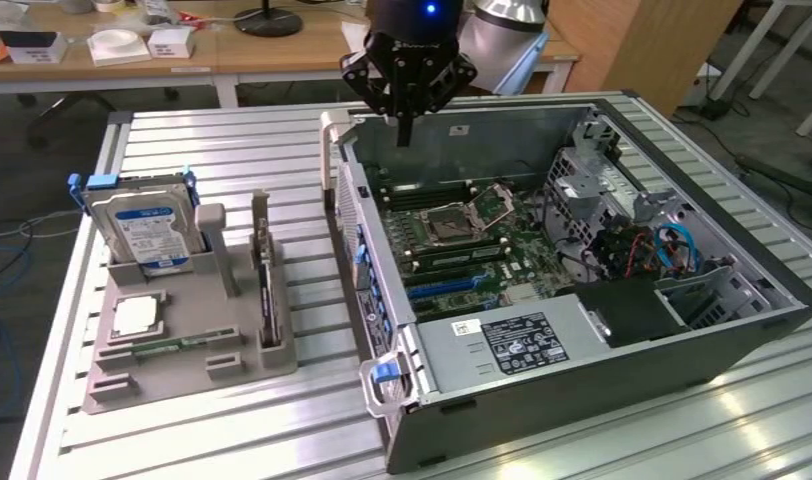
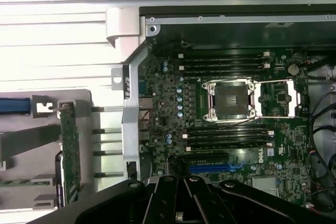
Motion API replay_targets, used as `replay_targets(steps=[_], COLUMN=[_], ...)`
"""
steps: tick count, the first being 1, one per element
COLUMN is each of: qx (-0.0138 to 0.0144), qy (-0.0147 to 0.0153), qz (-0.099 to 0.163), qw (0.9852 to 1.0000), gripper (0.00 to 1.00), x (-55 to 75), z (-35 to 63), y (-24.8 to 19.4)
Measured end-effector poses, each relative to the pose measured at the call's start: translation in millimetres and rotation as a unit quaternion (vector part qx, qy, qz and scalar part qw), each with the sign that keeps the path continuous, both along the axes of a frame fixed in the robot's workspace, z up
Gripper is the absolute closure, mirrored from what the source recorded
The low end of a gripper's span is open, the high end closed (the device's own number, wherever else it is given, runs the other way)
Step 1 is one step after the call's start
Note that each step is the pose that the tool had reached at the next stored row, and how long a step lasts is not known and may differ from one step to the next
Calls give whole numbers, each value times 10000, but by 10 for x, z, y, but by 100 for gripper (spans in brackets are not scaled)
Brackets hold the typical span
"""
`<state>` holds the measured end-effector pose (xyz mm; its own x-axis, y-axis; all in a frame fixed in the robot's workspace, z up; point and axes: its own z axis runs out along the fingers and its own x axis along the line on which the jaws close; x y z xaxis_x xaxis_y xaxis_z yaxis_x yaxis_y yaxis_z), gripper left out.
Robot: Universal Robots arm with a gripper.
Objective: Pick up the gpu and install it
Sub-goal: 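Reach for the gpu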
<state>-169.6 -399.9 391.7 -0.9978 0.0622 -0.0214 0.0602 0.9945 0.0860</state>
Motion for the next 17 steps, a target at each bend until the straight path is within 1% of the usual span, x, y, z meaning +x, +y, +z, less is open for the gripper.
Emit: replay_targets(steps=[17], qx=[0], qy=[0], qz=[109], qw=[9999], gripper=[90], x=[-257], z=[-5], y=[-6])
